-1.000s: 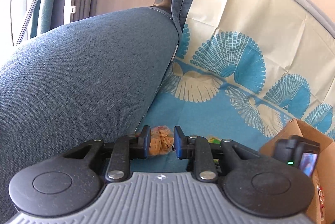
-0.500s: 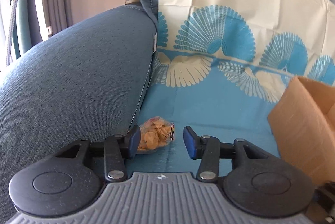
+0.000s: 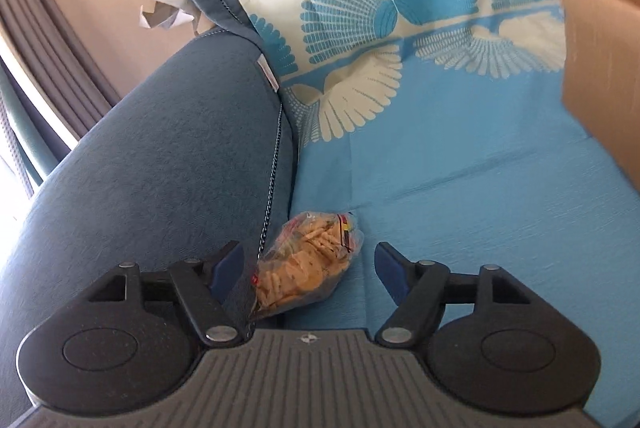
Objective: Organize snacks
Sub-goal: 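Grasp the clear cracker bag with the left tool while the right tool holds the peanut cake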
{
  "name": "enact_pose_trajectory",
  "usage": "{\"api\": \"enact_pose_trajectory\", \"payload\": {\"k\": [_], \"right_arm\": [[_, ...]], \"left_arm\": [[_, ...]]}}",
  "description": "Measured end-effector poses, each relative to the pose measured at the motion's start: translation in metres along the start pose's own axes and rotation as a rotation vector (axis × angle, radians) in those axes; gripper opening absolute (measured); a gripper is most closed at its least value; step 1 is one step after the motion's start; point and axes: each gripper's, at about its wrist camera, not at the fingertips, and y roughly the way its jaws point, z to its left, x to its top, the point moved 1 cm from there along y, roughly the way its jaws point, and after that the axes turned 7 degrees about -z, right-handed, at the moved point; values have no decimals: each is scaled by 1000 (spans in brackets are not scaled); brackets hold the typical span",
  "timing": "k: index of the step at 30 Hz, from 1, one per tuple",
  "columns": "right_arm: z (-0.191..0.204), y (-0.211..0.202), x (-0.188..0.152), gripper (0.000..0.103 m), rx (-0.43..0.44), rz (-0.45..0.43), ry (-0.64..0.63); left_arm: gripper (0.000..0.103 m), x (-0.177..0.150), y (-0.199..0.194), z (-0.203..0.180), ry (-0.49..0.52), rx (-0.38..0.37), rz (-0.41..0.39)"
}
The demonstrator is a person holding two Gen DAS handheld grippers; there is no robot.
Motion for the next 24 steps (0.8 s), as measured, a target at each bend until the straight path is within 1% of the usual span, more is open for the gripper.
{"api": "enact_pose_trajectory", "payload": {"k": [2, 4, 6, 8, 10, 13, 14, 16, 18, 21, 22, 24], "right_arm": [[0, 1, -1, 83, 5, 0, -10], [-1, 1, -1, 84, 17, 0, -6], [-3, 2, -2, 84, 26, 7, -5], [-3, 4, -3, 84, 32, 19, -8], [-3, 8, -2, 84, 40, 28, -11], [-6, 15, 2, 84, 47, 32, -14], [-6, 15, 3, 84, 47, 31, -12], [-9, 15, 3, 84, 47, 29, -2], [-9, 14, 3, 84, 49, 23, 6], [-10, 14, 3, 84, 44, 14, 6], [-9, 13, 3, 84, 41, 12, 6], [-9, 12, 4, 84, 39, 5, 12]], "left_arm": [[77, 2, 12, -4, 34, 32, 21], [77, 5, 21, -6, 39, 49, 32], [75, 7, 28, -9, 44, 58, 48], [66, 9, 34, -11, 37, 46, 77], [62, 10, 37, -10, 25, 45, 91], [53, 11, 34, -5, -21, 33, 98], [48, 11, 32, -2, -41, 33, 94], [47, 13, 25, 4, -76, 23, 87], [46, 13, 15, 10, -118, -2, 86], [45, 12, -7, 24, -212, -64, 90], [45, 11, -16, 28, -234, -86, 88], [45, 7, -36, 36, -297, -155, 88]]}}
